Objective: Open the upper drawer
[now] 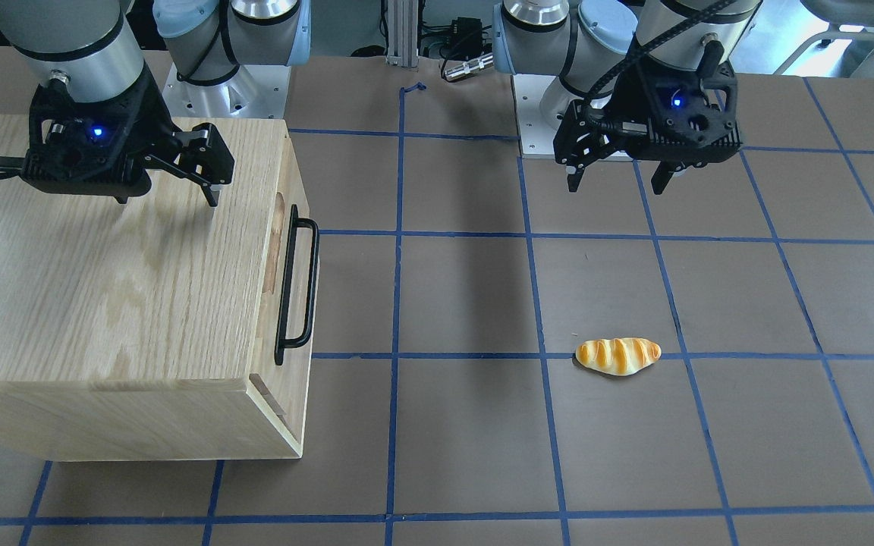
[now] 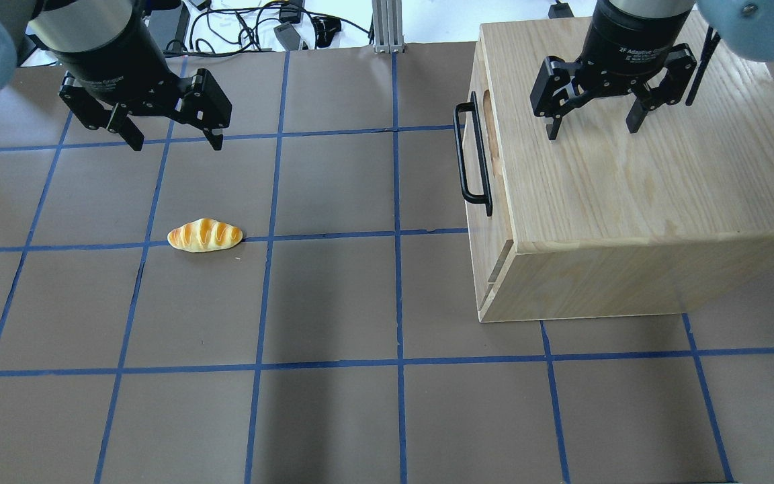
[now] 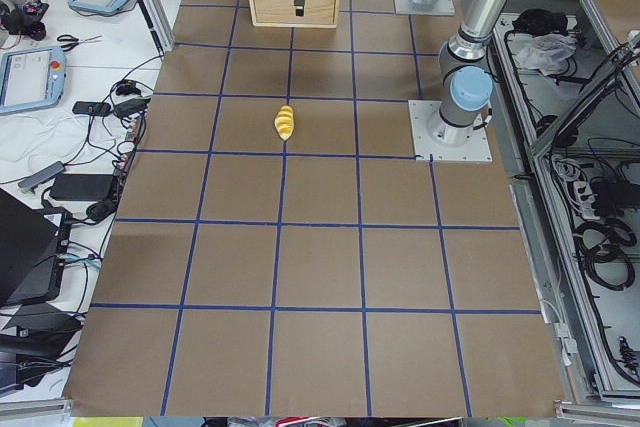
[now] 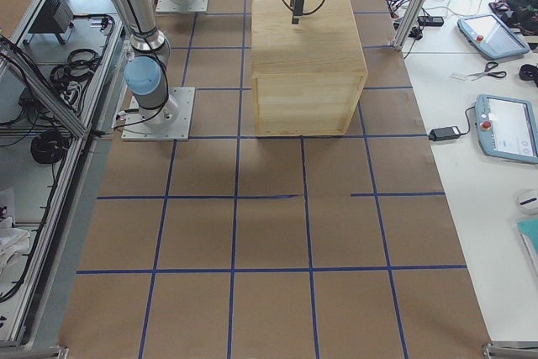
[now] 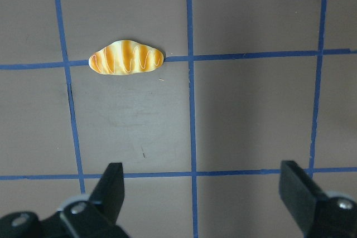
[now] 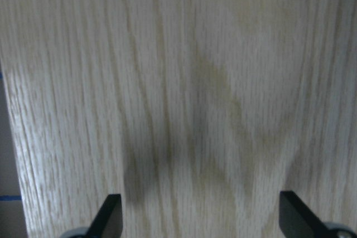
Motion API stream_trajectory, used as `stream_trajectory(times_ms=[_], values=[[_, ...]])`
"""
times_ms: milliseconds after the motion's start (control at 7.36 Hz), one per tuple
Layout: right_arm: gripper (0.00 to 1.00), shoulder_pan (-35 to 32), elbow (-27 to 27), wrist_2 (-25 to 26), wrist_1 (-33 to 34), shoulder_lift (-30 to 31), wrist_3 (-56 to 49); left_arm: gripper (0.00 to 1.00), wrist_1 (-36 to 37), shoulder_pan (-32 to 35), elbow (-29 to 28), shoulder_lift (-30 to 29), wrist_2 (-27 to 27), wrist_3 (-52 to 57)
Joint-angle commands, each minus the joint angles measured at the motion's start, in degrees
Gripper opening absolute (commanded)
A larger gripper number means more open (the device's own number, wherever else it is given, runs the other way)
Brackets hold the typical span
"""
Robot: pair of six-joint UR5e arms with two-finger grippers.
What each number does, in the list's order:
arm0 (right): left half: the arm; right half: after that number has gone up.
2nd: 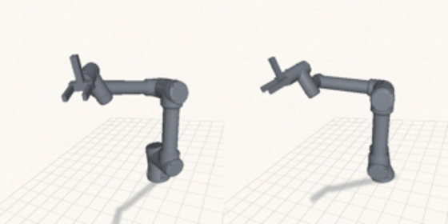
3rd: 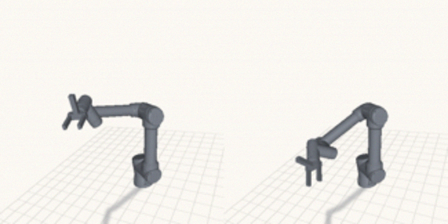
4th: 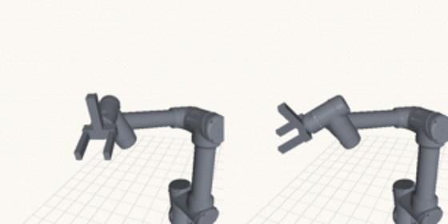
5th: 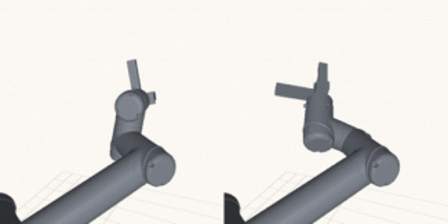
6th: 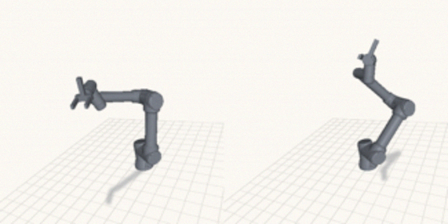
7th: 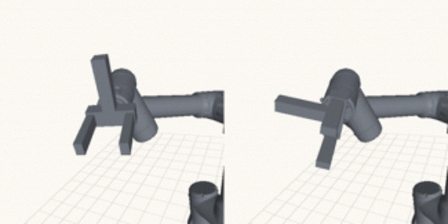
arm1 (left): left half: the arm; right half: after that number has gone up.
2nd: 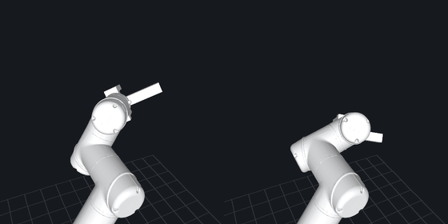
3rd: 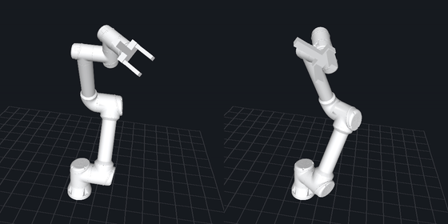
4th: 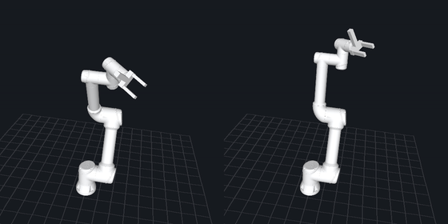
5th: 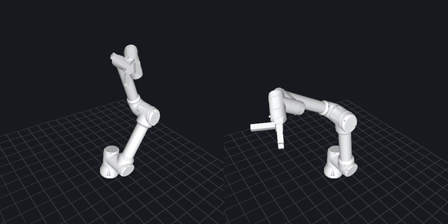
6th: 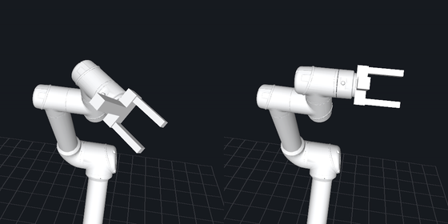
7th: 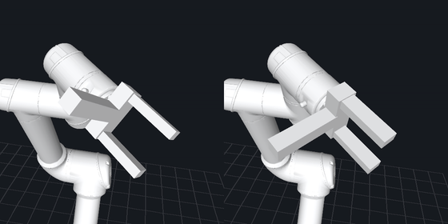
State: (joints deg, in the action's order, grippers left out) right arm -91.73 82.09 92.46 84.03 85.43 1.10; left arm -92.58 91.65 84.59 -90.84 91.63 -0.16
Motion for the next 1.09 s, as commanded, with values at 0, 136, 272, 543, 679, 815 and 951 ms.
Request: stream_trajectory(times_ms=[0, 136, 272, 543, 679, 815, 951], values=[[1.00, -0.03, 0.00, 0.00, 0.00, 0.00, 0.04, 1.00, 2.03, 0.28, 0.31, -0.48, -0.92, -1.50], [1.00, -0.03, 0.00, 0.00, 0.00, 0.00, -0.04, 1.00, 2.14, 0.28, 0.32, -0.83, -0.93, -1.42], [1.00, -0.03, 0.00, 0.00, 0.00, 0.00, 0.04, 1.00, 2.14, 0.28, 0.06, -0.74, -1.01, -1.60], [1.00, -0.02, 0.00, 0.00, 0.00, 0.00, 0.04, 1.00, 2.14, 0.19, 0.49, -0.13, -1.45, -1.68], [1.00, -0.03, 0.00, 0.00, 0.00, 0.00, -0.04, 1.00, 1.96, 0.28, 0.49, 0.05, -1.28, -1.68], [1.00, -0.03, 0.00, 0.00, 0.00, 0.00, 0.04, 1.00, 1.61, 0.28, 0.41, 0.31, -1.28, -1.68], [1.00, -0.03, 0.00, 0.00, 0.00, 0.00, 0.04, 1.00, 1.61, 0.28, 0.49, 0.14, -1.36, -1.68]])
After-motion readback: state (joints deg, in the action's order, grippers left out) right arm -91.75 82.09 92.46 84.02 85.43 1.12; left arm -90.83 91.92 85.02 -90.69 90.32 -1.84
